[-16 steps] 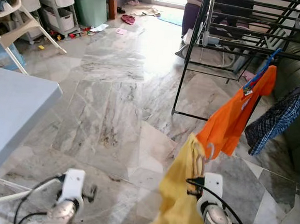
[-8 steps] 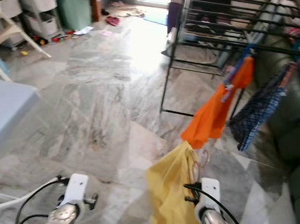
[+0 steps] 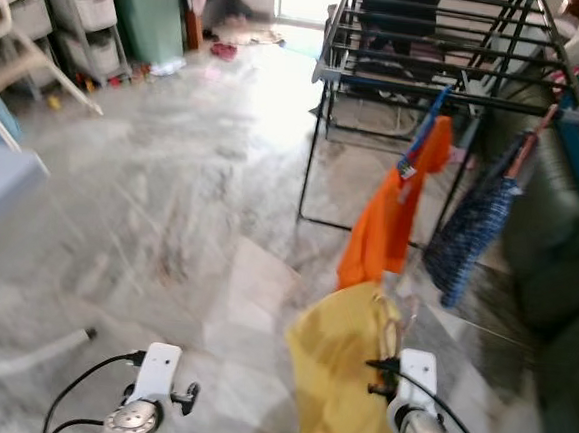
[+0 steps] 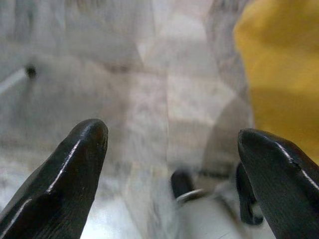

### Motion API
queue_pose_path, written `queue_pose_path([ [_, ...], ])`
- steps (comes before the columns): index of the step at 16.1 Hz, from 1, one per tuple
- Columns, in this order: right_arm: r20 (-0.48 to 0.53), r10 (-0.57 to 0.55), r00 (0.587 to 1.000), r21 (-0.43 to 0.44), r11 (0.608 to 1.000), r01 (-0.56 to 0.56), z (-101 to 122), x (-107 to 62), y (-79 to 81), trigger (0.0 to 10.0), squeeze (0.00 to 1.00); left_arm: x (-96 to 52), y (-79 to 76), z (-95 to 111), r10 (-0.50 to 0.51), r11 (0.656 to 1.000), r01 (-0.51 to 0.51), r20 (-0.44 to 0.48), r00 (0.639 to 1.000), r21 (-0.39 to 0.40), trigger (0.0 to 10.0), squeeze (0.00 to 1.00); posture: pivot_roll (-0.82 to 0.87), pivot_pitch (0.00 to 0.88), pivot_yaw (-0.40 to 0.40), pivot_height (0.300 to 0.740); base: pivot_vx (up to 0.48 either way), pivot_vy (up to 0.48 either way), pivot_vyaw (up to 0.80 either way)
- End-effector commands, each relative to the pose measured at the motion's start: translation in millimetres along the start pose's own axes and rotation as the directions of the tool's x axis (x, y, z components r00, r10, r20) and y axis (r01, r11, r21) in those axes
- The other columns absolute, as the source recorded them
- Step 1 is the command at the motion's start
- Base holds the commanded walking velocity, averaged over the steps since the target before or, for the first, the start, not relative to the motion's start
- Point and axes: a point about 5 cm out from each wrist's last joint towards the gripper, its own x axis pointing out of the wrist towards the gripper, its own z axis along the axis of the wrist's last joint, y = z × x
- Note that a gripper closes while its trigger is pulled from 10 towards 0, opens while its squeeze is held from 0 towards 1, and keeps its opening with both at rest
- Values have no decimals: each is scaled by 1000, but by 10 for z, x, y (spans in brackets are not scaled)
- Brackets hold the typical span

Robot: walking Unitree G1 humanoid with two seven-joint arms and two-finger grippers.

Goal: Hang hanger

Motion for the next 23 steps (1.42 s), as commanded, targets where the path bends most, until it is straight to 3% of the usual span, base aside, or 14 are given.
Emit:
queue_pose_path([
  [1,5,13,1000,7,1000,-13,25,10,57,10000,0,-39,120,-145,44,999,-44,-67,997,7,10000,0,-107,55,-26,740,0,0,0],
  [4,-24,22,999,-21,1000,-23,0,12,44,10000,0,-73,146,-276,57,998,-58,-120,991,-8,10000,0,-103,49,-33,740,0,0,0],
  [9,-51,24,998,-48,998,-27,-46,2,14,10000,0,-69,142,-258,51,998,-54,-112,992,-22,10000,0,-103,42,-30,740,0,0,0],
  [21,-85,19,996,-58,998,-24,-148,-30,25,10000,0,-72,136,-272,28,998,-21,-126,992,57,10000,0,-114,43,-12,740,0,71,0],
  [23,-111,9,994,20,1000,-7,-150,-19,33,10000,0,-45,95,-191,3,999,2,-106,994,49,10000,0,-113,39,-13,740,0,0,0],
])
